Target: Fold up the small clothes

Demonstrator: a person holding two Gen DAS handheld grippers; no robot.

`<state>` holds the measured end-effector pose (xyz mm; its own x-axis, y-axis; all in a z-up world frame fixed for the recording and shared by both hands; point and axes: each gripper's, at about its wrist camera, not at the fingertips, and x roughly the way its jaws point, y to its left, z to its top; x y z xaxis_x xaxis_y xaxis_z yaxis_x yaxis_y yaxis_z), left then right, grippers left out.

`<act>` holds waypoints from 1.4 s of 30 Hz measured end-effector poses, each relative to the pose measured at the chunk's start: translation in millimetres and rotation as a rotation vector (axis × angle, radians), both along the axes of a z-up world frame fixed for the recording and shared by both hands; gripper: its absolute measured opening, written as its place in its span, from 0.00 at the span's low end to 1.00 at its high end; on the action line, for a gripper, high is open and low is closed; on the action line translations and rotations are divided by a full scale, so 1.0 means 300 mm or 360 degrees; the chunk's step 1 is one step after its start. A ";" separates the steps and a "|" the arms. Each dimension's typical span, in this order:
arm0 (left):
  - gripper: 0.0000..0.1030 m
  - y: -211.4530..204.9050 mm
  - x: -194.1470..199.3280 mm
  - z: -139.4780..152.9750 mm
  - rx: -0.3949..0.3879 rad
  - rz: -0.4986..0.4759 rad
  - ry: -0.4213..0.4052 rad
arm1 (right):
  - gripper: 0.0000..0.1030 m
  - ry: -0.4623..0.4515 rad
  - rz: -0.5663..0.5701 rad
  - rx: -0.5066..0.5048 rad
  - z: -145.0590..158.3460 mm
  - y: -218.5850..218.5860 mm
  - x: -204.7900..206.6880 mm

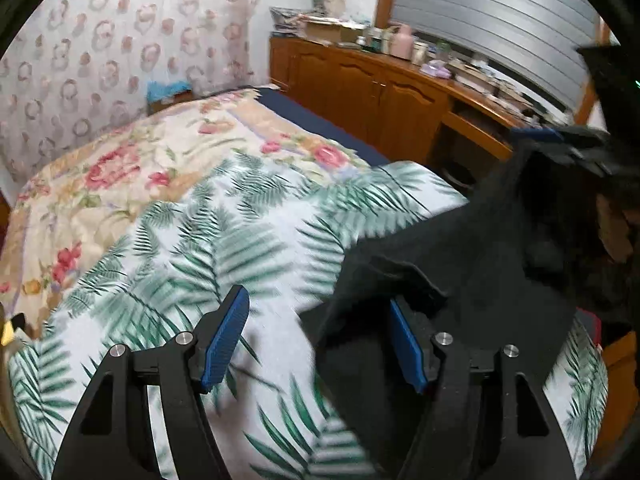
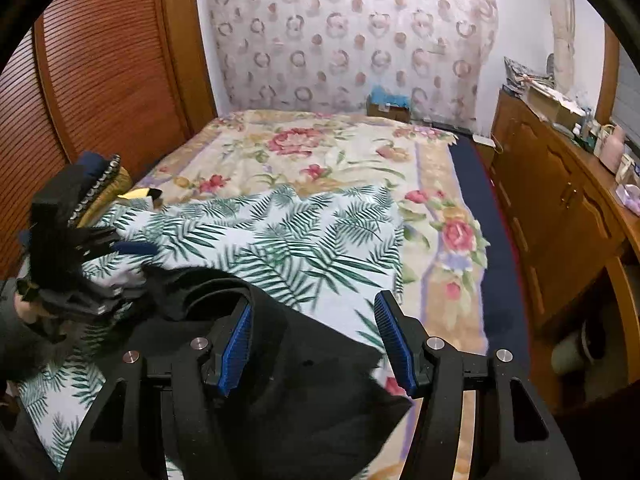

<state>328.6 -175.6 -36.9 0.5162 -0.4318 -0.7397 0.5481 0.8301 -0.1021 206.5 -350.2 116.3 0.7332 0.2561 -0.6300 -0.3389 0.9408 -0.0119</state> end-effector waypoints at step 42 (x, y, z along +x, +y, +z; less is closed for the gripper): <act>0.67 0.039 -0.046 -0.057 -0.0061 0.0010 0.0139 | 0.69 0.0052 -0.0409 0.0106 -0.112 -0.304 -0.022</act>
<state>315.0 -164.1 -53.9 0.4533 -0.4578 -0.7648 0.5307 0.8280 -0.1811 200.0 -441.5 82.5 0.7592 0.1055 -0.6422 -0.0876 0.9944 0.0598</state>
